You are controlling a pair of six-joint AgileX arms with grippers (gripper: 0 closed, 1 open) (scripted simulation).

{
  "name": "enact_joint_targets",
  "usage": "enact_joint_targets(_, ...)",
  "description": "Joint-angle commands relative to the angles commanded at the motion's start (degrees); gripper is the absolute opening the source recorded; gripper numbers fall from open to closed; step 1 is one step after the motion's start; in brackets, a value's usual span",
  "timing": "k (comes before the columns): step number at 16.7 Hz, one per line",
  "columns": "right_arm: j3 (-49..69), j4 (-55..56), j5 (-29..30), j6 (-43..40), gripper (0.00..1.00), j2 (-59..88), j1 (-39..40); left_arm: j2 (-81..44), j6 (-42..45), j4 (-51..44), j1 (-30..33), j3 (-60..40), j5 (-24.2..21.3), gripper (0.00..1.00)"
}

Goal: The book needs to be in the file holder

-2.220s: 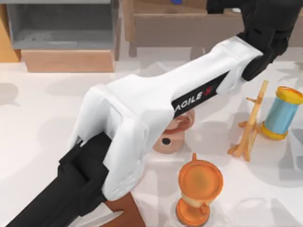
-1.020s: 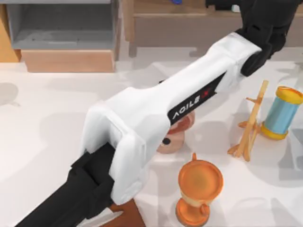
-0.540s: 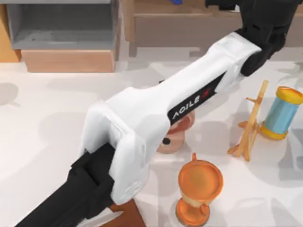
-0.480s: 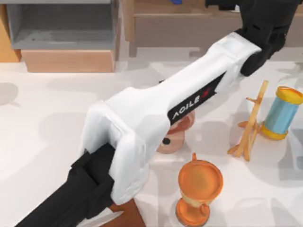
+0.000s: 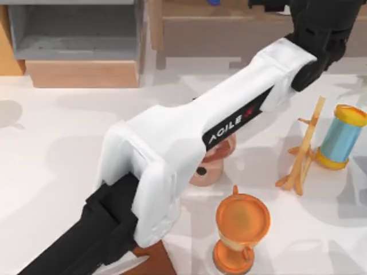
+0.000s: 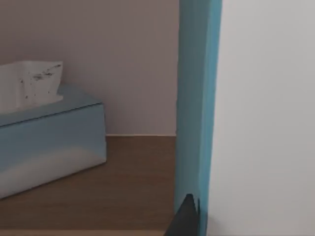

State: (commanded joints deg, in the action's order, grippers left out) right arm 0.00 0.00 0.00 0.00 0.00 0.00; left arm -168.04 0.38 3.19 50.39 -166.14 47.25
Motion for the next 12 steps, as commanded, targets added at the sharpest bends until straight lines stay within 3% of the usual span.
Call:
enact_joint_targets(8,0.0,0.0,0.0,0.0,1.00,0.0,0.0,1.0,0.3,-1.0,0.0,0.3,-0.1,0.00)
enact_joint_targets(12,0.0,0.0,0.0,0.0,1.00,0.0,0.0,6.3,4.4,0.2,0.2,7.6,-2.2,0.00)
